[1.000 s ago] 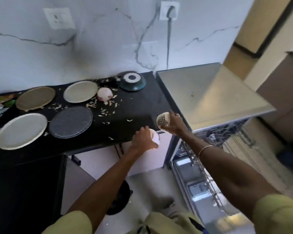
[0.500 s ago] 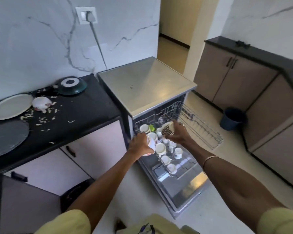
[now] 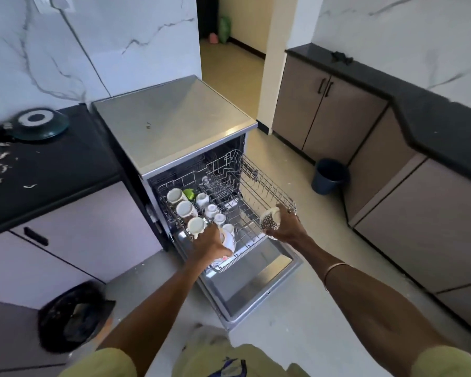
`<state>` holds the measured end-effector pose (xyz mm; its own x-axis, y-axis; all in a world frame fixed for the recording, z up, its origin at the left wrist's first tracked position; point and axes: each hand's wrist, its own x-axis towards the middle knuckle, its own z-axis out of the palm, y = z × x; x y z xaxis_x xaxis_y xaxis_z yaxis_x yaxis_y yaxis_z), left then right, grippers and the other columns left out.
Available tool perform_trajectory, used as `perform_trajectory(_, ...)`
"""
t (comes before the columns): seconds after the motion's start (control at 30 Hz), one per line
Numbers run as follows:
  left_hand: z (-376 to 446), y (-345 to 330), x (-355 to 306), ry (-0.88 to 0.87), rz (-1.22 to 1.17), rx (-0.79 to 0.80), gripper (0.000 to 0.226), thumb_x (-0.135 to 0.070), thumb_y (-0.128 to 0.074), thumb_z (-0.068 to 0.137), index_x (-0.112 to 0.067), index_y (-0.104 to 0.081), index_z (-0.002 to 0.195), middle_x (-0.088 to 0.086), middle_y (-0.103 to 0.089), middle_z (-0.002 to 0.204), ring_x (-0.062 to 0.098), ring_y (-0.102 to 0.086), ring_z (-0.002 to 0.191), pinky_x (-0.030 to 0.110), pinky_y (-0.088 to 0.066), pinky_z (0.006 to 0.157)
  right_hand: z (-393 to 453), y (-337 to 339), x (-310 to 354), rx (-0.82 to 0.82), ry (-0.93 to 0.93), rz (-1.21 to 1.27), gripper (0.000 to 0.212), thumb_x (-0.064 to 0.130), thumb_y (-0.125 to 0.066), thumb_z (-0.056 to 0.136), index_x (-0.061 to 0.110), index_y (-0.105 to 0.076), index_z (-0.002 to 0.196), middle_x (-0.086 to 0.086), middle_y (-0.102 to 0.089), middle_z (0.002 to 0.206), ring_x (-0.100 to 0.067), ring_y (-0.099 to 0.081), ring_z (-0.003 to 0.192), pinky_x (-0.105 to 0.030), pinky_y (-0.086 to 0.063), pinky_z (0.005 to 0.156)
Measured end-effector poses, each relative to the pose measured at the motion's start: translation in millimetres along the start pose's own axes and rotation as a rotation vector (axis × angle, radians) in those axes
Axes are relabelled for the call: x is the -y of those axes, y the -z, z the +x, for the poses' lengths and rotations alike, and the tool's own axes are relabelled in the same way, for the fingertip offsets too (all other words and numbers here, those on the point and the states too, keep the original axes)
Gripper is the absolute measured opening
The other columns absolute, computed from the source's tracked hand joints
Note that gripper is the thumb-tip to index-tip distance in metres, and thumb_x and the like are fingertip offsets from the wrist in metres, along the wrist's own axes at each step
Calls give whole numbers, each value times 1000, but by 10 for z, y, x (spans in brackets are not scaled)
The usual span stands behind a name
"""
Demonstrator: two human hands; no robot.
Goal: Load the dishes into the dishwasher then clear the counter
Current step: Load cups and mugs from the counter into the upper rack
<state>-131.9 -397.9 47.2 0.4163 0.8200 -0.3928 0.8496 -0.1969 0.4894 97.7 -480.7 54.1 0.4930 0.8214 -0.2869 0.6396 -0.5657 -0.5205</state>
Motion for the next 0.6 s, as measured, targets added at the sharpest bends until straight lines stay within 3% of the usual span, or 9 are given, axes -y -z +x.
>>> perform_trajectory(0.3,735,143,-77,57,-6,-55,100,-40,-89,57,-14,-39,140,10,-49,135,30,-52,121,42,-48,98,701,-195,-14,90,45,12,104,51,-83,61,21,-29,145,-20,-46,139,-40,-46,126,-56,-46,100)
perform_trajectory(0.6,1685,307,-83,78,-116,-120,110,-34,-87,63,-16,-25,152,11,-30,155,30,-38,136,38,-40,104,1536,-515,184,134,141,-34,103,57,-82,57,16,-37,140,-13,-54,130,-33,-51,120,-44,-49,97)
